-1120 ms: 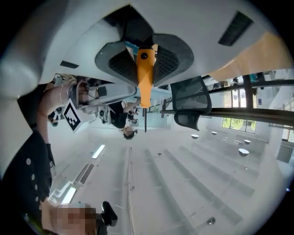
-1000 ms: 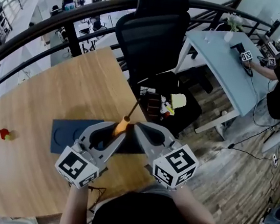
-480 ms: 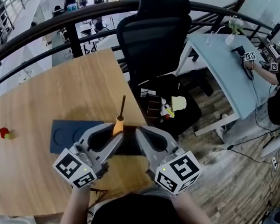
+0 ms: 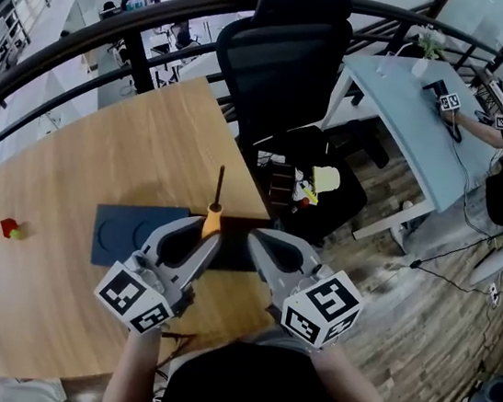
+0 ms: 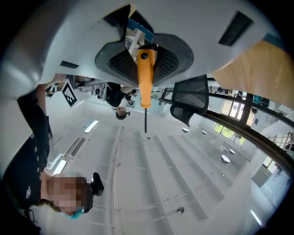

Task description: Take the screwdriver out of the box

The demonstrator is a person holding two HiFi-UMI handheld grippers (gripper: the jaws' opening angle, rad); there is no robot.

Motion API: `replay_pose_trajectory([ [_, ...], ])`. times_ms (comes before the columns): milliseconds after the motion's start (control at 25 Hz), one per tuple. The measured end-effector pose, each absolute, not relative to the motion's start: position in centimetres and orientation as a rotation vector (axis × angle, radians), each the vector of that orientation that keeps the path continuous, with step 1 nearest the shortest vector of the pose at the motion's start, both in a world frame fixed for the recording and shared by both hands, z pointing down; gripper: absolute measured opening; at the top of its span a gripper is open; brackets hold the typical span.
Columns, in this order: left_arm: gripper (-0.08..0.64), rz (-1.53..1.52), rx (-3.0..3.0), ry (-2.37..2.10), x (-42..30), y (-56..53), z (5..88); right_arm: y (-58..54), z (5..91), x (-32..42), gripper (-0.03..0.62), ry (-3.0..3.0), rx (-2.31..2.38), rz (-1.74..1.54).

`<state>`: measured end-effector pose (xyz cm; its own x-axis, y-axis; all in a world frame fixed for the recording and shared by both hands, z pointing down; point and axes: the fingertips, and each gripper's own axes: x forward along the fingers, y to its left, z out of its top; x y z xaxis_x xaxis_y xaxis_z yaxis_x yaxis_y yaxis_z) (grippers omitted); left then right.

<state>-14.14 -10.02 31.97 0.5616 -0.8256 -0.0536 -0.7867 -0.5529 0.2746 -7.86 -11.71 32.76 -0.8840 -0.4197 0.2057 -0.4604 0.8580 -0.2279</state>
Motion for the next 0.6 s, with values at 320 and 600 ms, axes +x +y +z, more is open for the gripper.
replay_pose_trajectory([
  [320,0.118,-0.255,2.565,-1.334,-14.1,-10.0,32.7,-12.0,33.7,-7.6,-0.005,-2.858,0.703,0.419],
  [600,0.118,-0.239,2.543,-1.343,-14.3,-9.8,33.3,-11.5,34.1,-8.0,-0.003,-2.853,0.693,0.413],
])
